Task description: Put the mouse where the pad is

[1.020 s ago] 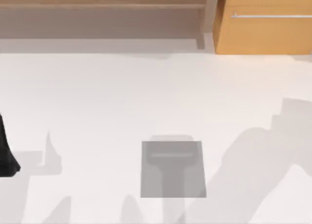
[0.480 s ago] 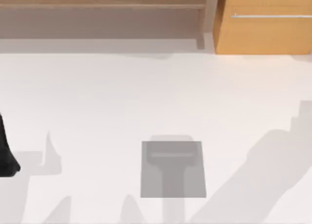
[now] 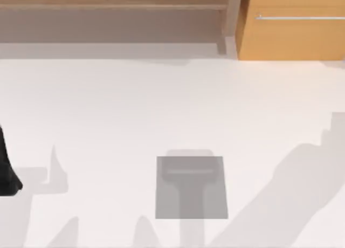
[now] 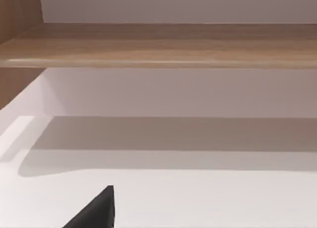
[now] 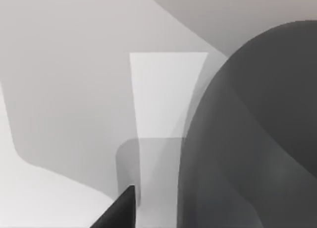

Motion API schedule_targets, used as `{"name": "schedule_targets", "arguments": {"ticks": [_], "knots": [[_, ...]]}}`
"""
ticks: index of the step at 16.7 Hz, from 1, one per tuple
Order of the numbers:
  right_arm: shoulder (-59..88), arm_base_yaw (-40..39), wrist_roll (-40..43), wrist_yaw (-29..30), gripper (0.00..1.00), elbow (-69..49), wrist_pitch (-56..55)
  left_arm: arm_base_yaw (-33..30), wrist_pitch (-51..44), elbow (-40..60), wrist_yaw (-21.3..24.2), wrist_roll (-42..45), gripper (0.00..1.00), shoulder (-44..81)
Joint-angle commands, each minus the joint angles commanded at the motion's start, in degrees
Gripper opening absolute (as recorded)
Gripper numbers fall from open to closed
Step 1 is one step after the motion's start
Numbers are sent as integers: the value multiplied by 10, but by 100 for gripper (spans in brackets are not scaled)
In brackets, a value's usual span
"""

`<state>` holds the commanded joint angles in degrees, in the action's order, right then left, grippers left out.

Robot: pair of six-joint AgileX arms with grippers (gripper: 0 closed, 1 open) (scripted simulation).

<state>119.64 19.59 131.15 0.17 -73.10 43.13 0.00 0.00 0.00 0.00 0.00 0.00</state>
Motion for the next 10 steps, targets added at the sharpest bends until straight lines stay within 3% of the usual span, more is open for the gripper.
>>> {"name": "schedule_targets", "arguments": {"ticks": [6, 10], "knots": [[0, 0, 0, 0, 2, 0, 0, 0, 0, 0, 0, 0, 100, 0], [0, 0, 0, 0, 0, 0, 0, 0, 0, 0, 0, 0, 100, 0]]}}
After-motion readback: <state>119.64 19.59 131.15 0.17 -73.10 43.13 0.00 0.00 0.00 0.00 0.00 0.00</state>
